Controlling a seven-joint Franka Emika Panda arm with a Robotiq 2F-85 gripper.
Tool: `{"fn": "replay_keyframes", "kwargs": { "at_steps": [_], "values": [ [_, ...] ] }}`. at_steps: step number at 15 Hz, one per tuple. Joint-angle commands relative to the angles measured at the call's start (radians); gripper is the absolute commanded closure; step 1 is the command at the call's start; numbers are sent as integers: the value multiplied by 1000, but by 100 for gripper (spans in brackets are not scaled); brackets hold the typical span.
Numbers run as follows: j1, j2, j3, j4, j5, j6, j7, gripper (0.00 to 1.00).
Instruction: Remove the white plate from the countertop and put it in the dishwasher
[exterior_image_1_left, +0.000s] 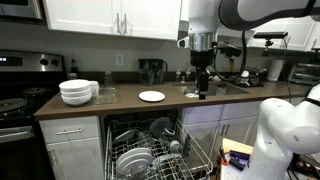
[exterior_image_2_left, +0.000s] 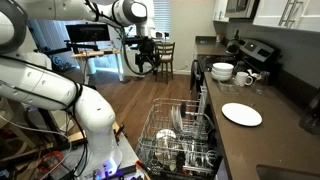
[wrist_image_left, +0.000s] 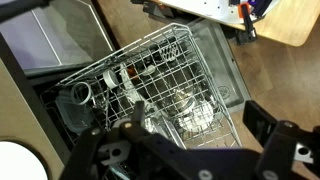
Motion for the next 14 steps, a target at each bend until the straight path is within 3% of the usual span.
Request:
{"fn": "replay_keyframes", "kwargs": {
  "at_steps": [1, 5, 11, 14],
  "values": [
    [16, 3, -11, 3, -7, -3, 8, 0],
    [13, 10, -5, 7, -26, -2, 6, 0],
    [-1, 149, 27, 83, -295, 18, -27, 0],
    [-4, 246, 17, 119, -441, 90, -38, 0]
  ]
}}
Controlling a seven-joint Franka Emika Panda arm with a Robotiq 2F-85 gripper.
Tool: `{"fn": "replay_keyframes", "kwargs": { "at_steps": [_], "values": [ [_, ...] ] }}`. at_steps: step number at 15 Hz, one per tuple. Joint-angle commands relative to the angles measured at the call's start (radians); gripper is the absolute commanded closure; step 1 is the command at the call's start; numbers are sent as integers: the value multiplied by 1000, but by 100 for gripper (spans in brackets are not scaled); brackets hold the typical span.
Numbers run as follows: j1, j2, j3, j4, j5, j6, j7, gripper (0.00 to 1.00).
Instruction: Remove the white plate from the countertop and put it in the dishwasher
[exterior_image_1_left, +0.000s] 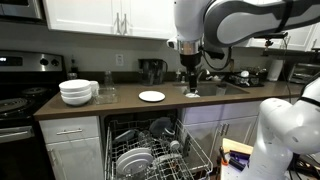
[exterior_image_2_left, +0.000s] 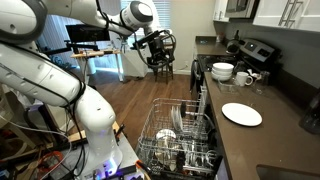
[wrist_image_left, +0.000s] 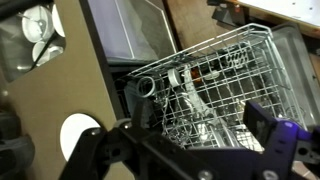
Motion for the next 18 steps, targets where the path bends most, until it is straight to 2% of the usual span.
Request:
{"fn": "replay_keyframes", "kwargs": {
  "at_steps": [1, 3, 7, 13, 14, 15, 18],
  "values": [
    [-5, 144, -7, 73, -146, 72, -30, 0],
    [-9, 209, -29, 92, -194, 141, -39, 0],
    [-26, 326, -81, 121, -221, 239, -57, 0],
    [-83, 476, -109, 148, -445, 191, 53, 0],
    [-82, 490, -117, 155, -434, 188, 47, 0],
    [-73, 447, -122, 116, -408, 220, 26, 0],
    [-78, 479, -129, 133, -413, 217, 28, 0]
  ]
}}
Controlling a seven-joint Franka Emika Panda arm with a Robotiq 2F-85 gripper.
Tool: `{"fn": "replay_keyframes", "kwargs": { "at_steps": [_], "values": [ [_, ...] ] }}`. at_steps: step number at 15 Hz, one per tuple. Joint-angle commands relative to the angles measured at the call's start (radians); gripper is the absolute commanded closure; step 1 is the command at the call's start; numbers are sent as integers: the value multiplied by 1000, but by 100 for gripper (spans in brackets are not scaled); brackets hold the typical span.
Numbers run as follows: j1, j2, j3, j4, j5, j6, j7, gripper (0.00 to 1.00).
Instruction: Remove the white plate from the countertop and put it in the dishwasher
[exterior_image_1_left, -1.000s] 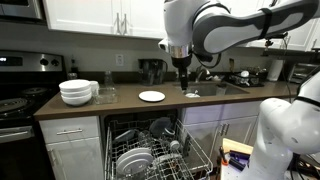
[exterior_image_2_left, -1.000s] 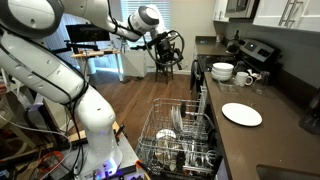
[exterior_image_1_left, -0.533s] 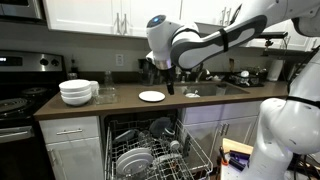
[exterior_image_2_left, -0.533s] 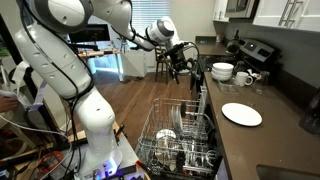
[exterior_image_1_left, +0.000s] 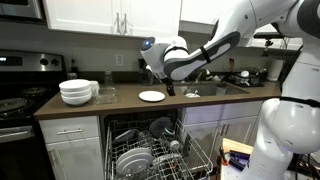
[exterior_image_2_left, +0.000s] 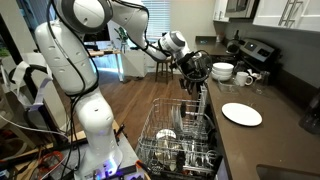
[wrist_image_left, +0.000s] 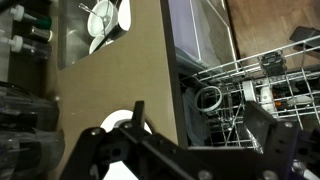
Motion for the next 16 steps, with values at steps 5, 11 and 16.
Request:
{"fn": "replay_keyframes", "kwargs": {
  "at_steps": [5, 11, 16],
  "values": [
    [-3, 36, -2, 23, -57, 19, 46, 0],
    [-10, 95, -13, 51, -317, 97, 266, 0],
    [-27, 201, -52, 128, -235, 266, 375, 0]
  ]
}}
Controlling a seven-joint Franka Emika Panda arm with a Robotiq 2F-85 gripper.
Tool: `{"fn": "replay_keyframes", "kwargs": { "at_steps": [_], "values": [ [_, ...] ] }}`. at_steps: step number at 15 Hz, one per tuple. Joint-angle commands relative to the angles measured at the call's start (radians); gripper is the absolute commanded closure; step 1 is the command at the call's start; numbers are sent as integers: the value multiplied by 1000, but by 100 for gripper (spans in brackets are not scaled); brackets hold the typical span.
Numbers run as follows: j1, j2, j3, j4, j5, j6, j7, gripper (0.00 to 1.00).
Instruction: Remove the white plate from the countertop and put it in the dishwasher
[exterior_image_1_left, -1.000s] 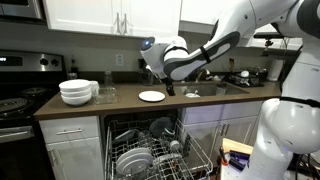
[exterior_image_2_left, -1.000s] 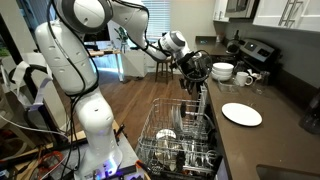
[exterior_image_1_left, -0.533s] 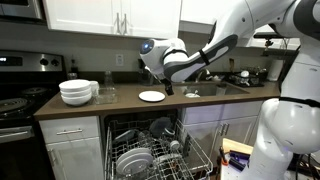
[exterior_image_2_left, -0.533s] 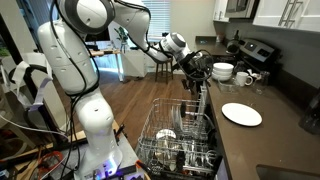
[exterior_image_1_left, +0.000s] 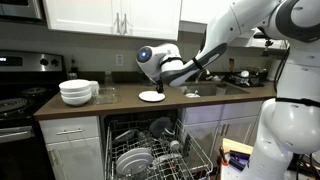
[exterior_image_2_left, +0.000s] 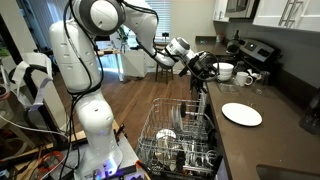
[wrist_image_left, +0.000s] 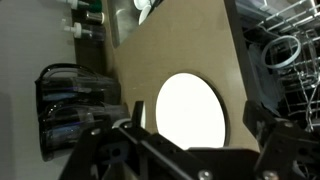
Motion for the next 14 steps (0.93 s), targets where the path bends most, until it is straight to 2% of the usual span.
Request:
{"fn": "replay_keyframes", "kwargs": {
  "at_steps": [1, 3, 5, 7, 8, 14],
  "values": [
    [-31, 103, -24, 78, 73, 138, 51, 0],
    [-49, 148, -42, 103, 116, 215, 46, 0],
    [-59, 196, -59, 133, 103, 243, 35, 0],
    [-59, 196, -63, 145, 116, 203, -18, 0],
    [-53, 181, -64, 112, 89, 218, 28, 0],
    [-50, 199, -70, 130, 66, 229, 60, 0]
  ]
}}
